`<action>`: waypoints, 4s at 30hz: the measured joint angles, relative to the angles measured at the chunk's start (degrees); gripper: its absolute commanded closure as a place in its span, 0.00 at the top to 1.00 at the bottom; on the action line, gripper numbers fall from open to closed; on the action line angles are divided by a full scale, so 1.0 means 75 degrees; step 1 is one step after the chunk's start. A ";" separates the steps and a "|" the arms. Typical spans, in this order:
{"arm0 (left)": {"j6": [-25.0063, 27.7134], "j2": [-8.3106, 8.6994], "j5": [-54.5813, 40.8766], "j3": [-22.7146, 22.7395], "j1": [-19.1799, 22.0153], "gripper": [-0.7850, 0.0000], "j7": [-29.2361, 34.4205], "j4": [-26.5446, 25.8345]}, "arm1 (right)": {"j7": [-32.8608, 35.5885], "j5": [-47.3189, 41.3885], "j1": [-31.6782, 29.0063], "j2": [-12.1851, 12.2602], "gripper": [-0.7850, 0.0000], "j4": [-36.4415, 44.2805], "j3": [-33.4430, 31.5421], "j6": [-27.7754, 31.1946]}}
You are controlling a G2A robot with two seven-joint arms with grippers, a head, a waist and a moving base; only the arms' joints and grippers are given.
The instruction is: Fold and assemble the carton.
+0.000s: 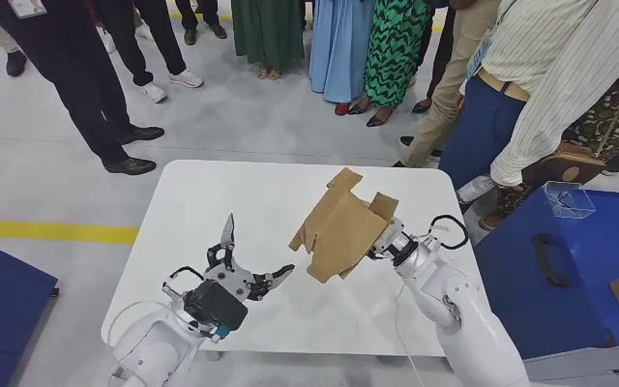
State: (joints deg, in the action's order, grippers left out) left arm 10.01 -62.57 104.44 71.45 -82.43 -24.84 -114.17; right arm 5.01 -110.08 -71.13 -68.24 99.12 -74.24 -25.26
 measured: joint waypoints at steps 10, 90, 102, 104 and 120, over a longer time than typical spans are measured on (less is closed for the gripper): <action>-0.0403 -0.0091 0.0265 -0.0423 0.0032 1.00 0.0017 -0.0235 | -0.0204 -0.0294 -0.0225 -0.0037 0.00 0.0051 0.0078 -0.0244; -0.0534 -0.0566 -0.4208 -0.0135 0.0217 0.00 0.2964 -0.0949 | 0.1912 0.2676 -0.0422 0.0029 1.00 -0.0153 -0.0822 -0.0085; -0.0938 -0.0732 -1.1362 0.0248 0.1257 0.00 0.6963 0.0228 | 0.3565 0.3335 -0.0613 0.0216 1.00 0.0289 -0.2265 -0.0020; -0.0943 -0.0757 -1.2426 0.0189 0.1458 0.00 0.7582 0.0659 | 0.3535 0.3265 -0.0611 0.0215 1.00 0.0280 -0.2260 -0.0039; -0.2799 -0.0946 -1.8605 -0.0332 0.2392 0.00 1.0821 0.2960 | 0.6970 0.7661 -0.0750 0.0511 1.00 0.0664 -0.2428 0.1539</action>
State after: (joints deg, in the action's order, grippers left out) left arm -10.98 -69.66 -35.10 68.96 -64.49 56.32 -91.97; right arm 57.29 -52.61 -76.76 -64.41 104.11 -92.45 -13.72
